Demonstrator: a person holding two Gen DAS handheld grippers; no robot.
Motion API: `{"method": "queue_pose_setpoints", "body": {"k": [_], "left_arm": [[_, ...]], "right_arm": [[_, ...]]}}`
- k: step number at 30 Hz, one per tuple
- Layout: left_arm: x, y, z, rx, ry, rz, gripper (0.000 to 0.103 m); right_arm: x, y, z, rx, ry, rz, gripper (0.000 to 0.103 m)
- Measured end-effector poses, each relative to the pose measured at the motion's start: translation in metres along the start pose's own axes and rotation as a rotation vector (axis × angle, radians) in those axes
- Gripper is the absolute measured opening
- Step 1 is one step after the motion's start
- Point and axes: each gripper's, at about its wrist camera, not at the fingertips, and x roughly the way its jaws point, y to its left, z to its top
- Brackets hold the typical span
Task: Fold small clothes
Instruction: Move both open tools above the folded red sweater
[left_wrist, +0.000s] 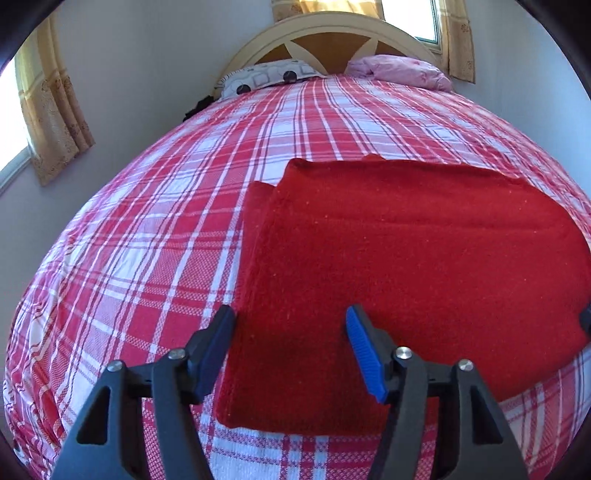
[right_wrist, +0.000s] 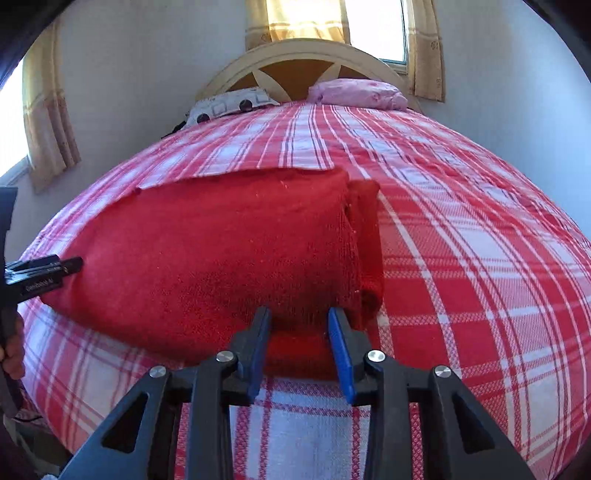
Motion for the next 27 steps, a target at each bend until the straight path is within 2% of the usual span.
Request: {"method": "queue_pose_setpoints", "body": {"k": [3,6,12,15,19,22,27], "left_arm": [[0.001,0.001,-0.003,-0.011,-0.006,0.02,0.074],[-0.001,0.001,-0.009,-0.02,-0.016,0.019,0.076],[-0.013,0.016,-0.025,-0.038,0.013,-0.054,0.084],[-0.024,0.039,-0.035,-0.124,0.006,-0.102,0.093],[-0.032,0.065,-0.037,-0.242,-0.034,-0.134,0.094],[-0.021,0.064,-0.032,-0.252,0.007,-0.151,0.094],[0.003,0.049,-0.028,-0.249,0.087,-0.173,0.094]], "right_arm": [[0.0,0.006,-0.001,-0.017,0.003,-0.028,0.034],[-0.001,0.007,-0.003,-0.014,0.003,-0.033,0.034],[-0.014,0.011,-0.007,-0.049,0.025,-0.035,0.034],[-0.043,0.012,-0.01,-0.006,-0.029,0.017,0.034],[-0.06,0.028,-0.01,-0.005,-0.074,0.074,0.034],[-0.059,0.038,-0.005,0.009,-0.072,0.151,0.035],[-0.049,0.048,-0.005,0.035,-0.036,0.2,0.041]]}}
